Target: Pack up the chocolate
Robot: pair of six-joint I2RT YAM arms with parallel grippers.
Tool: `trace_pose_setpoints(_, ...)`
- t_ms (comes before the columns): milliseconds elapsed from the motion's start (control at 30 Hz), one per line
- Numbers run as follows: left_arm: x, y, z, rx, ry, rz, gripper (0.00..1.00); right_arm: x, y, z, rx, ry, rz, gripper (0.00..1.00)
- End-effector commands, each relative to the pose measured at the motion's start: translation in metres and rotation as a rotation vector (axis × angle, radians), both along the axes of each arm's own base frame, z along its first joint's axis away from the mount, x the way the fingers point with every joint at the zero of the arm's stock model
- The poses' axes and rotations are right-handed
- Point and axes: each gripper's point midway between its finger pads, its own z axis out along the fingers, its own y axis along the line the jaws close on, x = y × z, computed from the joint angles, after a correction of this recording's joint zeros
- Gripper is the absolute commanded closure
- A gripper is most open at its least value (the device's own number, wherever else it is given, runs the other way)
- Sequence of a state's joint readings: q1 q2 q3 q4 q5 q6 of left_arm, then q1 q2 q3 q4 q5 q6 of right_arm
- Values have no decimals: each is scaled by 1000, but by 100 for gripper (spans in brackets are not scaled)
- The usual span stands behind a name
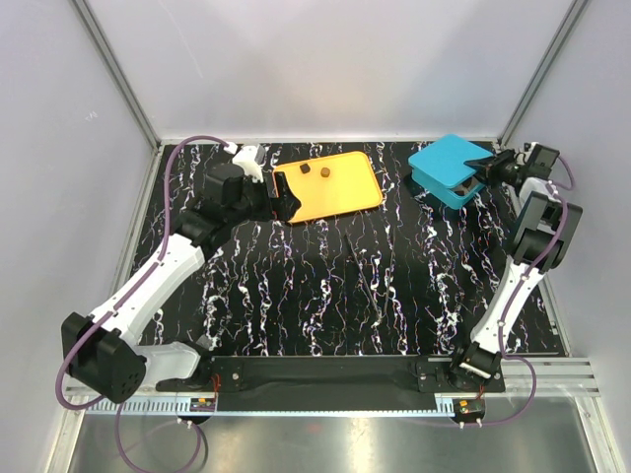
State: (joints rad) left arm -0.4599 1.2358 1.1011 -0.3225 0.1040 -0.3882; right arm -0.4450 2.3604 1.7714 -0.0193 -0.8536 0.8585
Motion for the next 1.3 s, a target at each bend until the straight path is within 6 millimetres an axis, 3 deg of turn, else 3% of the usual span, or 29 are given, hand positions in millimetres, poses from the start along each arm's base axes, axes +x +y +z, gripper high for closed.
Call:
trace_pose_setpoints(0,-1,2,12,0,-54,-2,1,1,-37,23,-71,-50,-119,74)
trace_pose_setpoints(33,-2,3,11,2,-50,-2,1,1,-38,25,-66,-56,-124,75)
trace_pose_setpoints(167,-3,3,14,2,-57,-4,1,3,-31,35,-11,-138,-95,94)
trace_pose_setpoints(267,-2,3,13,4,-54,-2,1,6,-25,51,52,-214,-67,100)
trace_pose_setpoints(467,3,-1,18,-20,-58,-1,1,8,-6,93,58,-363,-2,100)
trace_pose_setpoints(700,2,-4,21,-34,-57,-1,1,1,1,121,-21,-379,-33,100)
trace_pose_setpoints(867,0,0,23,-28,-54,14,1,-5,6,124,-251,-331,-40,100)
trace_pose_setpoints(1000,3,6,22,-28,-56,61,1,-18,-3,131,-379,-269,-91,100)
trace_pose_setpoints(1267,18,-4,29,-34,-16,71,2,-33,0,118,-418,-171,-56,100)
